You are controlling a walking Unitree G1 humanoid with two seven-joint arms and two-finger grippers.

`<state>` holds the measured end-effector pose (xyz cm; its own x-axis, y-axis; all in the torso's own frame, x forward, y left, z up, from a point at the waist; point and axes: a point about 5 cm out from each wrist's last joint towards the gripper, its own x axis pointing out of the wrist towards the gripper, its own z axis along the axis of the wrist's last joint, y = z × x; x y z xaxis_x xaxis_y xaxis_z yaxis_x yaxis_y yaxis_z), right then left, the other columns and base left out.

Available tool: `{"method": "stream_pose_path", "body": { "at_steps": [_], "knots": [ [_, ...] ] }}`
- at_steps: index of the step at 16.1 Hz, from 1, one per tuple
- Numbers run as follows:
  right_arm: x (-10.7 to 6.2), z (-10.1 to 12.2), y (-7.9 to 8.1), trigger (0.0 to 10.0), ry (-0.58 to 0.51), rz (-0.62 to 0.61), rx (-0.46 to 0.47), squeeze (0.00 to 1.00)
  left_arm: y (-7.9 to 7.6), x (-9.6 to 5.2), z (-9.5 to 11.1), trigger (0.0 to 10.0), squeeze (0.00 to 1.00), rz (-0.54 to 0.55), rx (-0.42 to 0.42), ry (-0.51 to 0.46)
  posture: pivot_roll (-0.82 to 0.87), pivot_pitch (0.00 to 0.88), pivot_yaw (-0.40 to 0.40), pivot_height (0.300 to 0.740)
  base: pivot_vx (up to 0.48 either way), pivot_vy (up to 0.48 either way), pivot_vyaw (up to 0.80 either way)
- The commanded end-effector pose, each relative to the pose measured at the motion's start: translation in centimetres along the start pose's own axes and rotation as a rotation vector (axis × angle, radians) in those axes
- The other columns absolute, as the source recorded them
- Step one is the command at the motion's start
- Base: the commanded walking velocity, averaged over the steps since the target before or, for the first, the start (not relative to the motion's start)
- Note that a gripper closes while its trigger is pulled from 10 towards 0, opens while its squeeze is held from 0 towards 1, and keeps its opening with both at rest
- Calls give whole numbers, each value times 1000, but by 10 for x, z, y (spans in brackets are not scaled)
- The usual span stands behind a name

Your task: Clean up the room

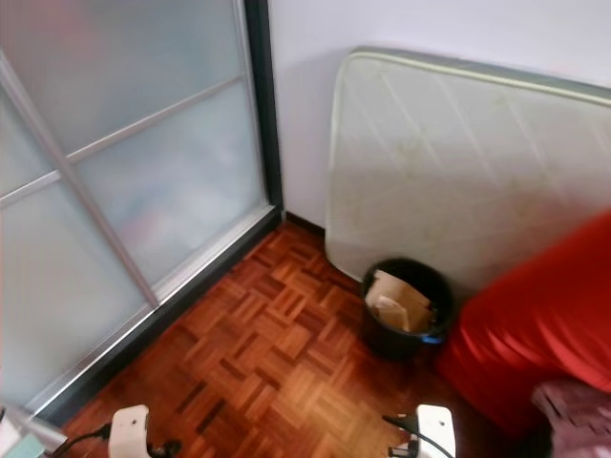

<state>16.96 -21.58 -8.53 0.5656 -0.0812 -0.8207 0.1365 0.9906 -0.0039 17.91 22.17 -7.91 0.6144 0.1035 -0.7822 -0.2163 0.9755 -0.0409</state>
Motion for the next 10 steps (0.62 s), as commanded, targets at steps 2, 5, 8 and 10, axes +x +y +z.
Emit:
{"method": "stream_pose_path", "body": {
  "at_steps": [2, 5, 8, 10],
  "knots": [
    [0, -2, 1, 10000, 5, 3, 14, 0, 3, -1, -3, 10000, 0, 10, -3, 12, -8, 0, 4, 740, 356, 0, 0],
    [0, -2, 1, 10000, 6, 6, 11, 0, 3, -1, -3, 10000, 0, 8, -1, 14, -8, 0, 5, 740, 371, 0, 0],
    [0, -3, 1, 10000, 7, 8, 10, 0, 3, -1, -4, 10000, 0, 7, 1, 16, -8, 0, 6, 740, 371, 0, 0],
    [0, -3, 1, 10000, 8, 11, 2, 0, 3, -1, -4, 10000, 0, 6, 3, 17, -10, 0, 7, 740, 371, 0, 0]
  ]
}}
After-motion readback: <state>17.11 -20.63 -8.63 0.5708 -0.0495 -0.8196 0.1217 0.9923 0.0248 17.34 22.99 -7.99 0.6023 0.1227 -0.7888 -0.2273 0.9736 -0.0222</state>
